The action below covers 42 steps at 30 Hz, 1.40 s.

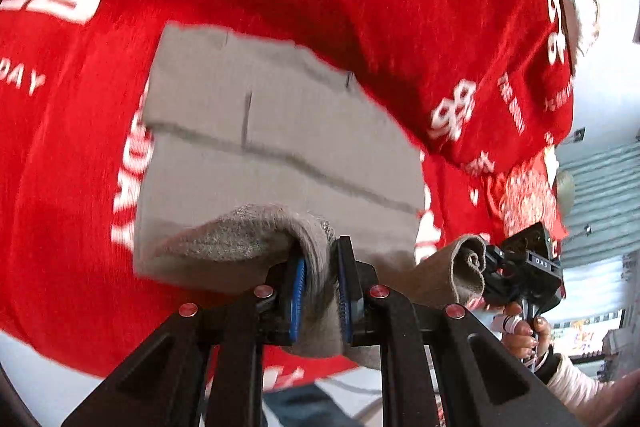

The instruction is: Fold small clothes

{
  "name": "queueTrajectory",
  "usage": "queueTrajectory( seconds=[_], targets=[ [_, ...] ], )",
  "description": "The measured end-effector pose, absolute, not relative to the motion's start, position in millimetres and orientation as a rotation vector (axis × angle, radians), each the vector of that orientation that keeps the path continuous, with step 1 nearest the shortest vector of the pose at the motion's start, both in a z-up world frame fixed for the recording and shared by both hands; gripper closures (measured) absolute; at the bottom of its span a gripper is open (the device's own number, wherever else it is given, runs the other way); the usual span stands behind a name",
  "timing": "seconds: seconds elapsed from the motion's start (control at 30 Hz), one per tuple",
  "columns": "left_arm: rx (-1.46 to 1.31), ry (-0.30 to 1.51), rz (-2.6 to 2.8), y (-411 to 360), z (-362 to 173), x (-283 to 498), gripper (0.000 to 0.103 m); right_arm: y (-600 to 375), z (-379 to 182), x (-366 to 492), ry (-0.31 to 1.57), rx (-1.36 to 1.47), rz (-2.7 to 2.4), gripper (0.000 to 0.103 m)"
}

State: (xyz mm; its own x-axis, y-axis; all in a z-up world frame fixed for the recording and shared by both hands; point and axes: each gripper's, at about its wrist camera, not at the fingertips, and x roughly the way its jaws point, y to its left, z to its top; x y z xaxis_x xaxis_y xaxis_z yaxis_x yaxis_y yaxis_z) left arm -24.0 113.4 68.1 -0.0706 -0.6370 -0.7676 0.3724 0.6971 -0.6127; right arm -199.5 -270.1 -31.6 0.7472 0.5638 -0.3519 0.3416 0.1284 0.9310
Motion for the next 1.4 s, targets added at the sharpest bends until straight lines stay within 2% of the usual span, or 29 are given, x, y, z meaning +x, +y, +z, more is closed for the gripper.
queueTrajectory(
  seconds=[0.03,0.17,0.33,0.53,0.7,0.73,0.8,0.83,0.87,0.93,1.03,1.17,1.3,1.4],
  targets=[
    [-0.245,1.395,-0.838,108.0,73.0,-13.0,0.093,-279.0,-29.0,-190.0,0.770,1.476,0.190,0.099],
    [-0.244,1.362,-0.805,81.8,73.7,29.1,0.093,-318.6,-30.3,-145.9,0.753,1.465,0.165,0.099],
    [-0.225,1.340,-0.718,51.5,46.1,81.0,0.093,-361.7,-66.8,-92.5,0.805,1.481,0.080,0.099],
    [-0.153,1.379,-0.580,16.8,-4.2,119.9,0.092,-382.9,-122.7,-62.7,0.914,1.539,-0.037,0.098],
    [-0.074,1.388,-0.500,6.2,-17.7,132.7,0.092,-391.3,-133.7,-54.6,0.934,1.550,-0.079,0.095],
    [-0.070,1.392,-0.481,7.1,-16.7,135.7,0.090,-395.1,-133.4,-55.2,0.926,1.551,-0.097,0.094],
    [-0.046,1.384,-0.411,11.4,-10.8,143.7,0.054,-403.5,-130.1,-56.2,0.895,1.567,-0.101,0.094],
    [-0.045,1.358,-0.385,14.7,-6.0,146.2,0.025,-405.9,-127.4,-55.7,0.890,1.565,-0.101,0.090],
    [-0.045,1.317,-0.362,18.5,1.7,147.9,0.021,-407.4,-121.5,-54.3,0.894,1.538,-0.103,0.080],
    [-0.039,1.308,-0.356,21.5,9.6,150.0,0.021,-405.7,-109.1,-50.1,0.933,1.438,-0.112,0.069],
    [-0.004,1.328,-0.379,16.6,11.3,146.9,0.021,-390.7,-93.0,-34.6,1.028,1.230,-0.088,0.070],
    [0.052,1.399,-0.522,-9.0,-5.4,127.3,0.021,-363.3,-99.6,-13.2,1.129,1.093,-0.002,0.082],
    [0.105,1.485,-0.583,-41.2,-40.8,107.2,0.021,-354.2,-125.6,0.5,1.209,1.010,-0.064,0.082],
    [0.140,1.447,-0.489,-49.8,-58.7,114.0,0.021,-362.0,-138.3,-6.8,1.229,0.988,-0.123,0.084]
  ],
)
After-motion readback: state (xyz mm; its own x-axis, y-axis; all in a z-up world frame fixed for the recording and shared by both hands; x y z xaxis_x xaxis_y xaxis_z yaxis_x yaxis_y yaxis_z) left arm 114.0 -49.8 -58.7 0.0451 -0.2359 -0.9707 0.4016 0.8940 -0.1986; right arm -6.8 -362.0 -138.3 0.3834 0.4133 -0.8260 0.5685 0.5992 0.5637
